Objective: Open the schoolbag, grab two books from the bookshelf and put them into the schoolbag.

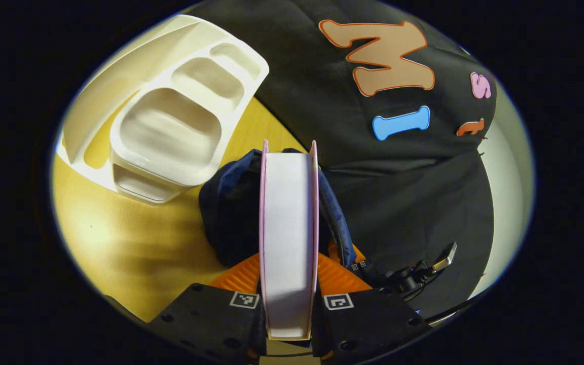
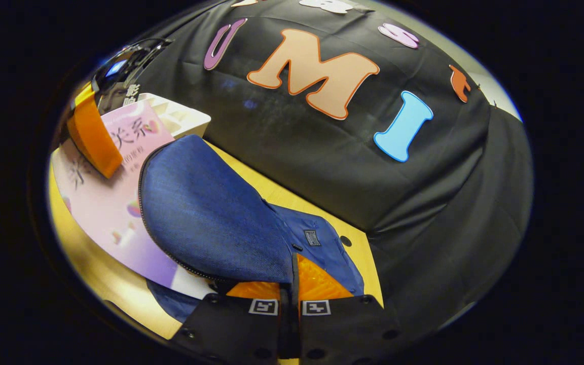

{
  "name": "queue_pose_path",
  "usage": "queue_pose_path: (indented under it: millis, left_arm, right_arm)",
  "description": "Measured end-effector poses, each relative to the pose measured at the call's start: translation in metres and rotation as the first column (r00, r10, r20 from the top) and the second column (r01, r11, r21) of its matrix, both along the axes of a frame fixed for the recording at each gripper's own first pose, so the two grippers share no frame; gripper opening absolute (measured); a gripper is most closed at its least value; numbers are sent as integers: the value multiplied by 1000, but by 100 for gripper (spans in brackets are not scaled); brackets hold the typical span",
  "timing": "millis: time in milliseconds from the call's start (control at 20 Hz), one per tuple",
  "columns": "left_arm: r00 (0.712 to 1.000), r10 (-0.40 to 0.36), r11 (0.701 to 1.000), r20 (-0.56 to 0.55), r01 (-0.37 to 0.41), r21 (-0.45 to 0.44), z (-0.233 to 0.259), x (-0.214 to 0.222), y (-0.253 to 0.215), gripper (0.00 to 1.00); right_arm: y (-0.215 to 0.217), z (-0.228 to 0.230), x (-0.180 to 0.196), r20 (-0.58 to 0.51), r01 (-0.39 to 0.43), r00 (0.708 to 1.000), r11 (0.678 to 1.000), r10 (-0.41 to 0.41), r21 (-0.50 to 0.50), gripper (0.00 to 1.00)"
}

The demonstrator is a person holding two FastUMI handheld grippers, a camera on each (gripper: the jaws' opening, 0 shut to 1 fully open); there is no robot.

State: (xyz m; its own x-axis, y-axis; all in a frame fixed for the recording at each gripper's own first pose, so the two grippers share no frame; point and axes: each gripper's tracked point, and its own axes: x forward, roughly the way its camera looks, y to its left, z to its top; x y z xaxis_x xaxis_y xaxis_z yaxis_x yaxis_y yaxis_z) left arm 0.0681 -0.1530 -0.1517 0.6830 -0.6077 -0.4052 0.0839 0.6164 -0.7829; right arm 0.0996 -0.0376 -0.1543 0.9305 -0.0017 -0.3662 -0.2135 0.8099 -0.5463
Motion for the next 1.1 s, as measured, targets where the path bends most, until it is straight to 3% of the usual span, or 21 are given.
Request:
queue_pose_path:
  millis: [150, 400, 850, 1100]
  left_arm:
    - [1000, 9, 1000, 15, -9, -2, -17, 16, -6, 32]
    - [999, 28, 997, 27, -26, -74, -35, 43, -18, 34]
    - [999, 23, 995, 30, -20, -97, -54, 87, -60, 34]
    - [996, 72, 993, 52, -66, -101, -52, 108, -64, 32]
  right_arm:
    - [2, -1, 1, 7, -1, 1000, 999, 0, 40, 6]
    - [4, -4, 5, 10, 4, 1000, 992, -6, 125, 2]
    - [9, -4, 1, 28, -43, 999, 988, 39, 150, 1]
    - [19, -8, -1, 33, -77, 997, 985, 73, 156, 1]
